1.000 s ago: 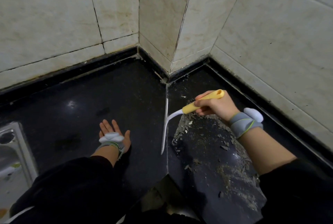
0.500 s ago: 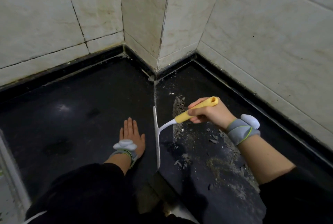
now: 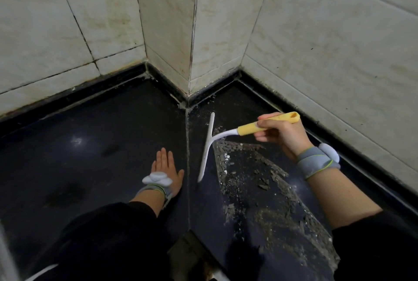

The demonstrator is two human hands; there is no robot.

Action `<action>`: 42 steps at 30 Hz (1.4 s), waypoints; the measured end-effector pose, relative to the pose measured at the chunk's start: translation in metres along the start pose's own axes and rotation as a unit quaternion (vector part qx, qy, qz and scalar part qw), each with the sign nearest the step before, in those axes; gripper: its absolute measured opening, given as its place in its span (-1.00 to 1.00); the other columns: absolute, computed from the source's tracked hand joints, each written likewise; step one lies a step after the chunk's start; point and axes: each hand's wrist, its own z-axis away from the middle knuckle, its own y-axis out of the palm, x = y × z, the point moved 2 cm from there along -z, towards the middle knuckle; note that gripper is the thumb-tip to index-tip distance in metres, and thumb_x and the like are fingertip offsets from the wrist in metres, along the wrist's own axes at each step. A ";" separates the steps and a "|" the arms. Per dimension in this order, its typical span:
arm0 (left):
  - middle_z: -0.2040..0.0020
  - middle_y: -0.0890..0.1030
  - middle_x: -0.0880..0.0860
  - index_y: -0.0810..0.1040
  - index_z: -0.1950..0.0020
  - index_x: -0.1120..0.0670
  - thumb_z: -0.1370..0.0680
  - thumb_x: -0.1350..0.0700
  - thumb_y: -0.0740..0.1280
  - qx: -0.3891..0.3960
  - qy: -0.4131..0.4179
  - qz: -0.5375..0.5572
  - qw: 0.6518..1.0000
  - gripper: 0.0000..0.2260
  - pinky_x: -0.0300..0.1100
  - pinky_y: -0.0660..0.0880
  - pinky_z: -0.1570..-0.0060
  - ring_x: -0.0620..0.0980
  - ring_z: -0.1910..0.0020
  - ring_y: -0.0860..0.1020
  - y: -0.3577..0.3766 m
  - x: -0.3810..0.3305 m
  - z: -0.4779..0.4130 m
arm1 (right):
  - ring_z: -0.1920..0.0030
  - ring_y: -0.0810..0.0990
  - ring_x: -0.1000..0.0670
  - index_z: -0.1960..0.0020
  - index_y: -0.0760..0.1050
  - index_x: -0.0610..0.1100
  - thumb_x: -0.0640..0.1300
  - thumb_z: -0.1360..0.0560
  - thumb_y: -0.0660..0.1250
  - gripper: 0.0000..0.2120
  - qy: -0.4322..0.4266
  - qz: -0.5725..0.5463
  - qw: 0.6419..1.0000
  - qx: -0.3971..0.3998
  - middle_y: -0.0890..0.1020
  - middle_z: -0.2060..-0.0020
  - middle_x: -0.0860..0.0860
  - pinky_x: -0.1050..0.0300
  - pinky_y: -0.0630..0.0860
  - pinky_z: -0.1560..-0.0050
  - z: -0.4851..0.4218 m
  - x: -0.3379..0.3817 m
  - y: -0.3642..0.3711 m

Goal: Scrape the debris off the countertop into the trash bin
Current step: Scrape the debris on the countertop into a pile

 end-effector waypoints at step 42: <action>-0.49 -0.43 0.22 -0.37 -0.53 0.04 -0.52 -0.41 -0.06 0.067 -0.021 -0.016 0.997 -0.18 0.09 -0.26 -0.48 0.18 -0.50 -0.37 -0.012 -0.004 -0.066 | 0.38 0.63 -0.14 0.27 0.52 -0.15 -0.32 -0.40 0.39 -0.87 -0.057 -0.015 0.990 -0.129 0.63 0.31 -0.19 0.16 0.55 0.37 -0.109 0.008 0.065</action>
